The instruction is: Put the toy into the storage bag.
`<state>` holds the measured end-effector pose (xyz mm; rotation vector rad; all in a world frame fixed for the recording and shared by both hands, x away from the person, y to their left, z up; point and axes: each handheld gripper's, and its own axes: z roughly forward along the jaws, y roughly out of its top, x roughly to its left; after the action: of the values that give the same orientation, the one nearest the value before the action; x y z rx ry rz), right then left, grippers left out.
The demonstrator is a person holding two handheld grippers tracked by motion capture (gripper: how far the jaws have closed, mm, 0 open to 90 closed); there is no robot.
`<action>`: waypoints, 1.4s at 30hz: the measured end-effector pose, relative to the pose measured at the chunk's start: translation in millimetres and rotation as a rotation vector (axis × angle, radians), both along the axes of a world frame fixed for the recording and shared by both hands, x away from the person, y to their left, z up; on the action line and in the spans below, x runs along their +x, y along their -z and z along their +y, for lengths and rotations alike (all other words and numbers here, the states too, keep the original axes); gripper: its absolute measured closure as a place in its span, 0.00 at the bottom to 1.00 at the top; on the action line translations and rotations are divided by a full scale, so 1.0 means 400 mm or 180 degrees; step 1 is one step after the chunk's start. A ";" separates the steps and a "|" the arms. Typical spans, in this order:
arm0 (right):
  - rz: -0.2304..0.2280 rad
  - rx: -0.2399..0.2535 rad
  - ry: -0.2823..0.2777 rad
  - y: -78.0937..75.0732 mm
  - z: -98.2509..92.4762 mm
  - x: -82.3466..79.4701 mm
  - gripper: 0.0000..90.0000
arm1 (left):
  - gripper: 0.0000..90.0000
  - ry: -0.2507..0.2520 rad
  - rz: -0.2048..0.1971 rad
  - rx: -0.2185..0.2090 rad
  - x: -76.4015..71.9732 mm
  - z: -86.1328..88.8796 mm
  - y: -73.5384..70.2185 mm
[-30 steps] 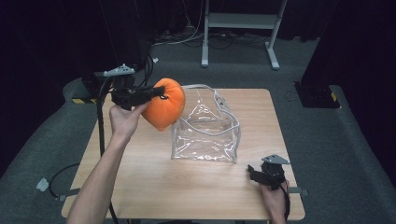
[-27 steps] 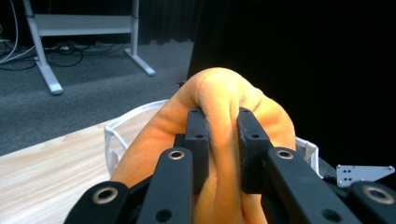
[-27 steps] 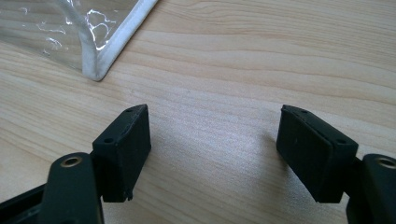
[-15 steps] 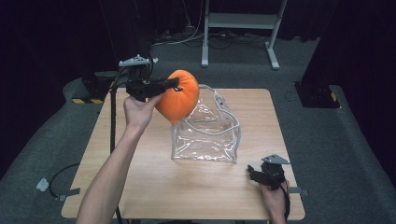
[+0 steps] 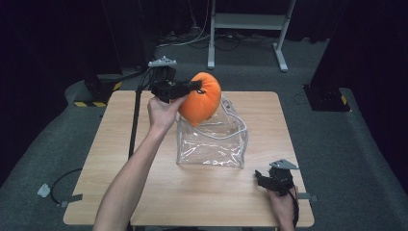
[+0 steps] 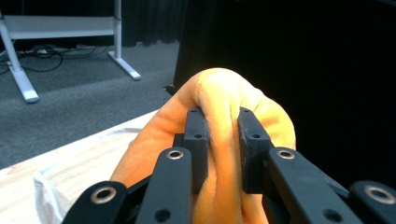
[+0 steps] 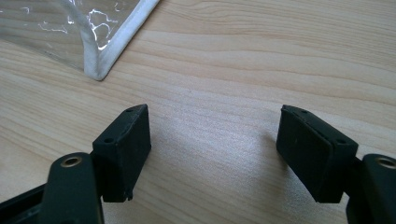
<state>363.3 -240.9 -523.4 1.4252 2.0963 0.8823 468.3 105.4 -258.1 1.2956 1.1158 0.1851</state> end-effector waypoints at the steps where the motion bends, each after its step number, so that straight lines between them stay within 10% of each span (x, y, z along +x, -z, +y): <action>1: 0.0000 -0.0002 -0.0002 0.000 0.000 0.000 0.29 | 0.85 0.0009 0.0013 -0.0001 0.001 -0.006 0.005; 42: -0.0001 -0.0001 -0.0003 0.000 0.000 0.000 0.29 | 0.83 0.0104 0.0232 0.0006 -0.020 -0.139 0.140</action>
<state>363.2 -241.0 -523.5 1.4240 2.0969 0.8822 460.1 49.9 -314.3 1.3302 1.1555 0.1153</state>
